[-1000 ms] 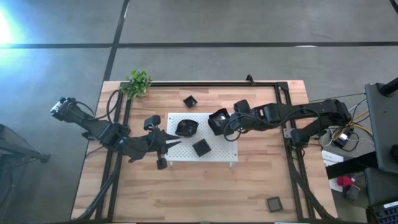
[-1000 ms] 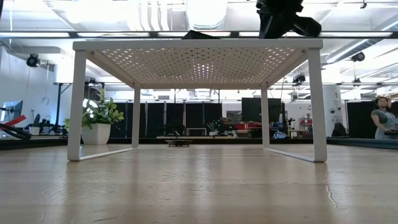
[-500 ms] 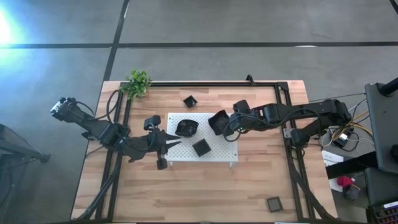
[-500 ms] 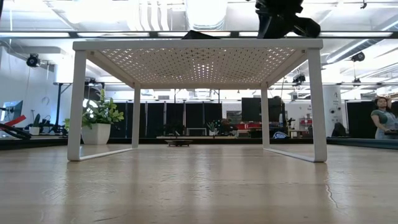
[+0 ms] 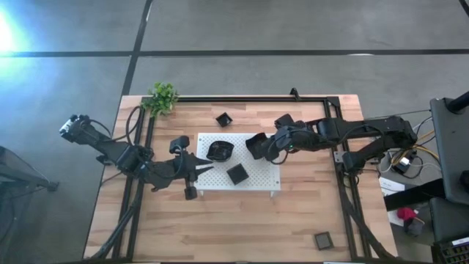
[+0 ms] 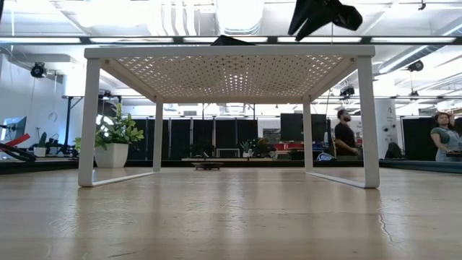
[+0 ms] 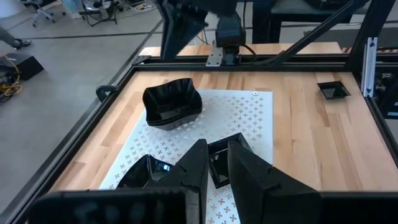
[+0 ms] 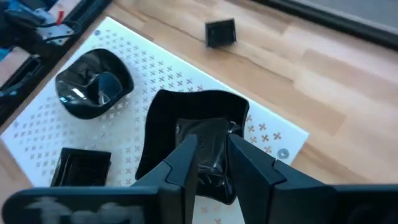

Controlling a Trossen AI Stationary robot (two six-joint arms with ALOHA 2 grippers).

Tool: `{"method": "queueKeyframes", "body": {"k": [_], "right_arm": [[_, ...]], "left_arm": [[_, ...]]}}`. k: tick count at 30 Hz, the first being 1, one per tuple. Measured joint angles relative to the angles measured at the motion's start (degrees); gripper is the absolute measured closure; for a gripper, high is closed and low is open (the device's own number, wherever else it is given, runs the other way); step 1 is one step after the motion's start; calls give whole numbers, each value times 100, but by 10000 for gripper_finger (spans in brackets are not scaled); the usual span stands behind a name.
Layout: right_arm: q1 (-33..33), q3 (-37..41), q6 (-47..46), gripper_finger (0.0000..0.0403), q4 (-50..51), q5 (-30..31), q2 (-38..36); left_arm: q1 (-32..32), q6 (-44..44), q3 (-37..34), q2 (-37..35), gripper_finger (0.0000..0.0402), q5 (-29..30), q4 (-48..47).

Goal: Pick & Place Mini shaped plates
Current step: Stack the black square plate on top of the black square plate on the shelf

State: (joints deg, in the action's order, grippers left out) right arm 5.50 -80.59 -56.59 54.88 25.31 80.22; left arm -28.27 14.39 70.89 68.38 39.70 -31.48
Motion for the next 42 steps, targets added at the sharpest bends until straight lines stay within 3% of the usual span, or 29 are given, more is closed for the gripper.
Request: {"method": "queueKeyframes", "body": {"k": [11, 18, 25, 37, 42], "right_arm": [[-2, -176, 1387, 334, 28, 466, -808], [174, -166, 1830, 341, 460, 309, -1300], [254, -152, 2284, 342, 753, 327, -1538], [251, -147, 2681, 344, 742, 323, -1407], [251, -143, 2676, 344, 719, 318, -1343]], "left_arm": [[560, 65, 1, -2, 345, 48, -85], [1016, 22, 0, -18, 345, 44, -316], [2034, 68, 2, -51, 345, -72, -520], [5049, 67, 4, 49, 345, -2729, -969], [5886, -286, 7, 222, 345, -3498, -1282]]}}
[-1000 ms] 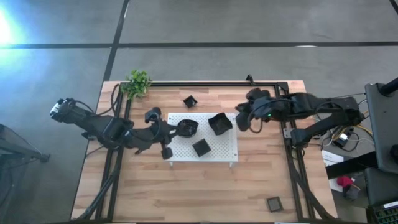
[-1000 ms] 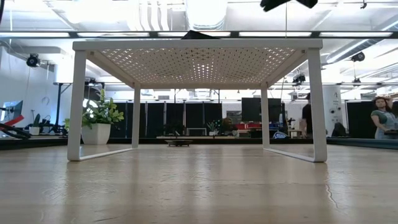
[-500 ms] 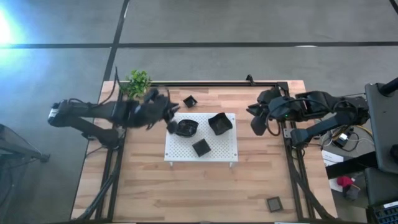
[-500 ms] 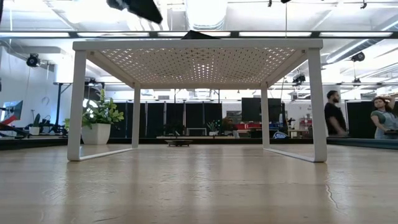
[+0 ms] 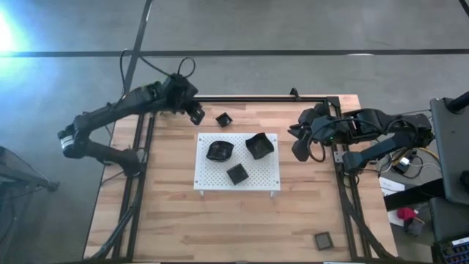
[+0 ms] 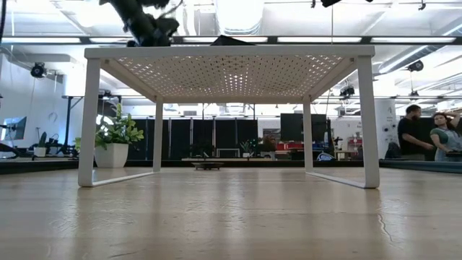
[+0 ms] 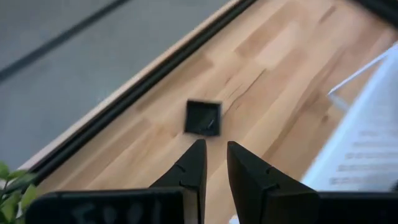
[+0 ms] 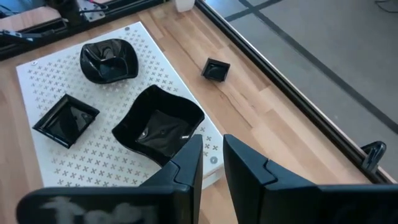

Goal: Pick & Place Mini shaped plates
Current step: Stack the black square plate on top of the black square plate on the shelf

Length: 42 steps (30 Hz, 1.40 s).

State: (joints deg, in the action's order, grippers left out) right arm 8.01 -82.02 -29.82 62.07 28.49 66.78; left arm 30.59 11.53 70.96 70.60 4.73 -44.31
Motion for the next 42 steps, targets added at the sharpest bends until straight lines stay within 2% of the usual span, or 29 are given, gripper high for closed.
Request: {"method": "queueKeyframes", "body": {"k": [6, 18, 27, 29, 36, 42], "right_arm": [[0, 0, -4, 345, -35, -8, 2], [0, -2, -17, 346, -104, -22, -2], [0, -2, -23, 346, -143, -22, 4], [0, -2, -107, 346, -145, -22, 4], [0, -4, -206, 346, -144, -44, 4], [0, -4, -214, 346, -145, -48, 4]], "left_arm": [[555, -395, -68, 439, 345, -613, -206], [1513, -1112, -379, 1540, 345, -1894, 147], [1953, -1664, -905, 1596, 345, -2118, 512], [2002, -1699, -1162, 1472, 345, -2266, 826], [1982, -1394, -2292, 1142, 345, -2693, 3032], [1986, -955, -2852, 1156, 345, -2868, 3956]]}}
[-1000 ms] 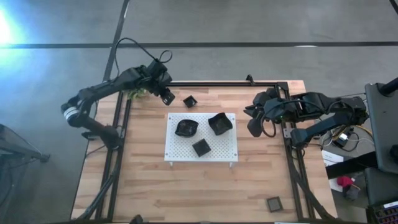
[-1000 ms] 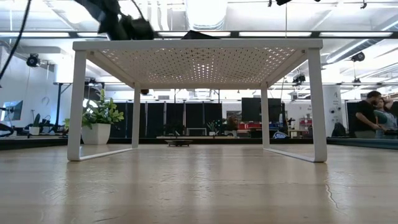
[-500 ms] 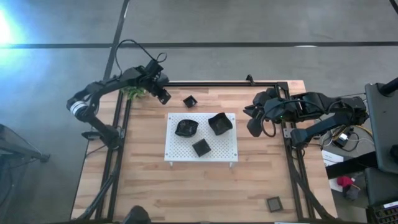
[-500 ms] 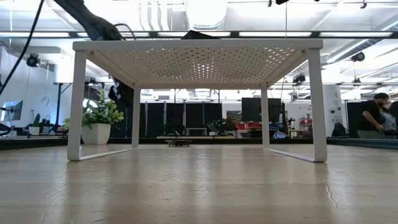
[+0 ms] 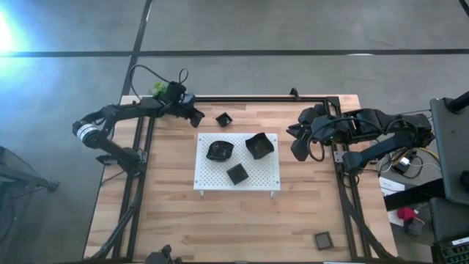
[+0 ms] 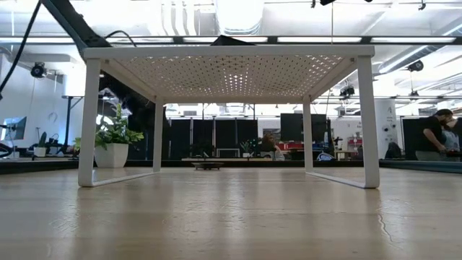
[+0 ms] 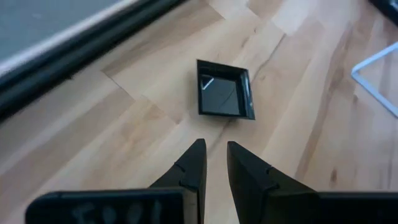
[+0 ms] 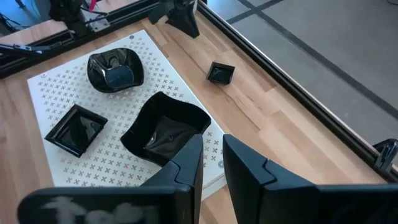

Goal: Pick & Place Mini shaped plates
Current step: Stack the black square plate on top of the black square plate on the shelf

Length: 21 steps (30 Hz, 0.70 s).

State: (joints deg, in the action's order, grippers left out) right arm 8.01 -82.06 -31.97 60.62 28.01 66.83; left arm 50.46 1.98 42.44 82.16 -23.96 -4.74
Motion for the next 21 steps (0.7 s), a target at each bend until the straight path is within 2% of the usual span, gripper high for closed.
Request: {"method": "queueKeyframes", "body": {"k": [5, 13, 21], "right_arm": [[0, 0, 0, 346, 0, 2, 0], [0, 0, 2, 346, 0, 2, 0], [0, 0, 2, 346, -2, 2, 0]], "left_arm": [[-2, 119, -434, 8, 345, -204, 763], [-4, 464, -1210, 8, 345, -19, 2352], [-46, 586, -1348, 198, 345, 44, 2494]]}}
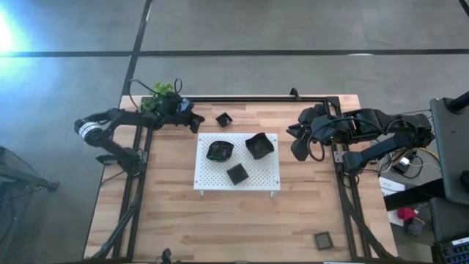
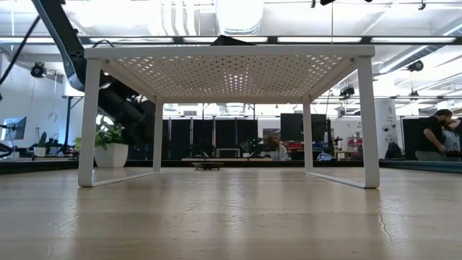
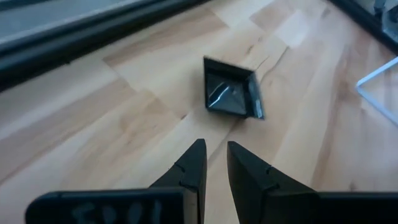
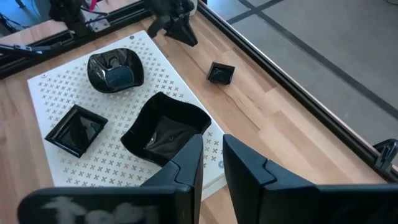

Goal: Pick & Place Mini shaped plates
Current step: Stack the black square plate on top of the black square plate on the shelf

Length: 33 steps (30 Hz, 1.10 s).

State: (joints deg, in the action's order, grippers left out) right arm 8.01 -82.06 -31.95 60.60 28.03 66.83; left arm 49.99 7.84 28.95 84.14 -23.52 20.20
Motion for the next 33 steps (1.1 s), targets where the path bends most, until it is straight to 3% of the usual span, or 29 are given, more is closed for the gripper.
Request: {"method": "queueKeyframes", "body": {"k": [14, 33], "right_arm": [[0, 0, 0, 346, -4, 2, -3], [0, 0, 64, 346, 2, 4, -4]], "left_arm": [[-466, -151, 794, 986, 345, 234, 6], [-500, -18, 1403, 1776, 345, 543, -4]]}}
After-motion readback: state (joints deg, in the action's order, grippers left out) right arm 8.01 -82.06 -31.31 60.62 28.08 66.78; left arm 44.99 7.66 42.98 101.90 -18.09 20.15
